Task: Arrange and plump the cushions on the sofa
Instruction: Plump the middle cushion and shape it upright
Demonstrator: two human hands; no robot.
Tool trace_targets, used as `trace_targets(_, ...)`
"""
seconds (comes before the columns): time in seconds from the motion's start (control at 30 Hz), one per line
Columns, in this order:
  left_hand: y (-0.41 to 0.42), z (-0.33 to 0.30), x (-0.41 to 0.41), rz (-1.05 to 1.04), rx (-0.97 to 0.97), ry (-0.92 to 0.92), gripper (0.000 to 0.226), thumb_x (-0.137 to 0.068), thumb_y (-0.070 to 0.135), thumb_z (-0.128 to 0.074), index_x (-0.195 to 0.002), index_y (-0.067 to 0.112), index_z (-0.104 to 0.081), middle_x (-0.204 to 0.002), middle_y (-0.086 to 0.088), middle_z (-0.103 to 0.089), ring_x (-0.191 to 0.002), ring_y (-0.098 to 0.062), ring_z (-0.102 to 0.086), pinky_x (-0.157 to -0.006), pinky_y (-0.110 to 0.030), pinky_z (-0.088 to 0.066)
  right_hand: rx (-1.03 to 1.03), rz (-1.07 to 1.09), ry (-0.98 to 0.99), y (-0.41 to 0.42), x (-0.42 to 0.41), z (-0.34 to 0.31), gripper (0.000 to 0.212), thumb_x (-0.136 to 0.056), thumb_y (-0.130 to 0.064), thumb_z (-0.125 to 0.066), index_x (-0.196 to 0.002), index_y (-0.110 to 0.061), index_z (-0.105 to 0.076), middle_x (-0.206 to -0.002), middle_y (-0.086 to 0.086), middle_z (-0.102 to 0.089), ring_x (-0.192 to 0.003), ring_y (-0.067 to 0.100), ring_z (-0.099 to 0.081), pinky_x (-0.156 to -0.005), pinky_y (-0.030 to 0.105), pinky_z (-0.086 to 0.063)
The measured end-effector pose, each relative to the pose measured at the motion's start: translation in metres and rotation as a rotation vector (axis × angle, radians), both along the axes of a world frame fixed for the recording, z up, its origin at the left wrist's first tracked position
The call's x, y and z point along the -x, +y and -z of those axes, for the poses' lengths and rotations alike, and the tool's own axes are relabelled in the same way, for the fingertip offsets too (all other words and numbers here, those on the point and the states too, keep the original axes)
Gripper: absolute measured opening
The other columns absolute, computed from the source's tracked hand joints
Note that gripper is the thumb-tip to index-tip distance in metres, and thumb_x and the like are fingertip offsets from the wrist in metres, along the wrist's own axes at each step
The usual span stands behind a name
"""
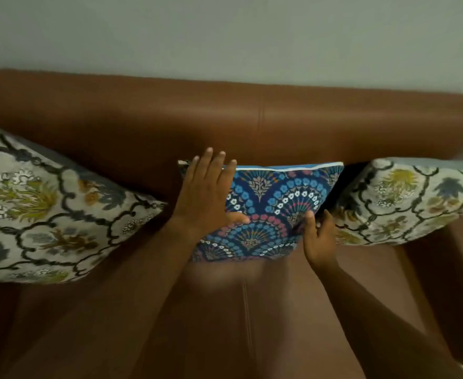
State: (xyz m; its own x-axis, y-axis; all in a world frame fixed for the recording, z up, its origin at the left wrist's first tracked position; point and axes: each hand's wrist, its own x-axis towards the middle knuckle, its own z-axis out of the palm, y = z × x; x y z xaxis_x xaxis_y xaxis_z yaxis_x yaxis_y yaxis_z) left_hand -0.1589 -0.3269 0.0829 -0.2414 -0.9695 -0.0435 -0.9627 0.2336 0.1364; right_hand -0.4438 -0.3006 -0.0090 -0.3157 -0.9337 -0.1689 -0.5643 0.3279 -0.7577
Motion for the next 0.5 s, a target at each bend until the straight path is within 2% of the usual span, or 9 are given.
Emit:
trace_targets(0.03,-0.016,0.006,0.007,-0.001,-0.065,-0.09,0.137,-0.062,0.094,-0.054,-0.164,0.012,-0.015,-0.17,-0.016,-0.023,-0.159,-0.038,-0.013,-0.128,-0.056,0.001,-0.02,-0.008,-0.105,-0.01,0.002,0.016,0.087,-0.089,-0.081,-0.04,-0.148,-0.017,-0.04,-0.141,0.01,-0.056,-0.129,0.029,-0.055,-0.106,0.051,-0.047)
trace_targets(0.07,-0.028,0.014,0.014,-0.015,-0.1,-0.157,0.14,-0.058,0.097,-0.055,-0.163,0.013,-0.017,-0.165,-0.015,-0.032,-0.156,-0.038,-0.022,-0.128,-0.057,0.0,-0.037,-0.018,-0.2,-0.02,0.002,0.031,0.081,-0.09,-0.077,-0.043,-0.149,-0.021,-0.038,-0.142,0.006,-0.056,-0.13,0.026,-0.055,-0.107,0.047,-0.046)
trace_targets(0.13,-0.04,0.027,0.023,-0.065,-0.07,-0.225,0.138,-0.047,0.102,-0.056,-0.15,0.013,-0.038,-0.142,-0.012,-0.053,-0.134,-0.035,-0.048,-0.122,-0.057,-0.023,-0.035,0.029,-0.336,-0.035,-0.003,0.049,0.077,-0.091,-0.066,-0.045,-0.153,-0.022,-0.034,-0.147,0.002,-0.051,-0.137,0.027,-0.049,-0.105,0.035,-0.039)
trace_targets(0.17,-0.043,0.033,0.026,-0.099,-0.038,-0.228,0.132,-0.042,0.103,-0.057,-0.138,0.013,-0.047,-0.129,-0.01,-0.059,-0.122,-0.033,-0.056,-0.112,-0.053,-0.034,-0.008,0.072,-0.367,-0.042,-0.006,0.052,0.073,-0.092,-0.064,-0.047,-0.15,-0.022,-0.036,-0.142,0.0,-0.051,-0.138,0.028,-0.048,-0.103,0.033,-0.037)
trace_targets(0.23,-0.037,0.04,0.025,-0.213,-0.035,-0.125,0.121,-0.035,0.101,-0.06,-0.118,0.014,-0.054,-0.111,-0.006,-0.064,-0.105,-0.031,-0.062,-0.094,-0.047,-0.042,0.075,0.105,-0.37,-0.046,-0.01,0.049,0.063,-0.09,-0.071,-0.047,-0.135,-0.027,-0.048,-0.128,-0.004,-0.056,-0.128,0.028,-0.057,-0.097,0.032,-0.042)
trace_targets(0.3,-0.019,0.043,0.011,-0.38,-0.041,0.055,0.12,-0.028,0.098,-0.061,-0.111,0.012,-0.056,-0.106,-0.007,-0.067,-0.101,-0.033,-0.065,-0.087,-0.046,-0.044,0.186,0.072,-0.324,-0.045,-0.013,0.029,0.067,-0.079,-0.088,-0.042,-0.109,-0.03,-0.056,-0.107,-0.003,-0.066,-0.099,0.019,-0.066,-0.084,0.033,-0.049)
trace_targets(0.33,-0.007,0.046,0.003,-0.465,-0.039,0.151,0.122,-0.026,0.098,-0.063,-0.111,0.01,-0.058,-0.106,-0.009,-0.068,-0.103,-0.034,-0.066,-0.088,-0.047,-0.047,0.225,0.04,-0.296,-0.046,-0.013,0.013,0.066,-0.076,-0.092,-0.04,-0.096,-0.03,-0.054,-0.092,-0.003,-0.065,-0.085,0.015,-0.064,-0.074,0.033,-0.05)
trace_targets(0.4,0.019,0.046,-0.004,-0.595,-0.016,0.33,0.124,-0.023,0.094,-0.073,-0.112,0.009,-0.06,-0.108,-0.008,-0.07,-0.107,-0.032,-0.068,-0.087,-0.05,-0.054,0.293,-0.07,-0.23,-0.052,-0.017,-0.015,0.067,-0.08,-0.089,-0.039,-0.084,-0.023,-0.048,-0.077,-0.002,-0.058,-0.07,0.016,-0.06,-0.063,0.038,-0.049)
trace_targets(0.5,0.034,0.051,-0.011,-0.706,-0.002,0.509,0.115,-0.025,0.081,-0.085,-0.111,0.008,-0.062,-0.109,0.001,-0.066,-0.104,-0.021,-0.065,-0.079,-0.042,-0.055,0.396,-0.201,-0.104,-0.071,-0.027,-0.047,0.065,-0.092,-0.08,-0.032,-0.078,-0.017,-0.044,-0.068,0.001,-0.051,-0.064,0.024,-0.055,-0.059,0.049,-0.045)
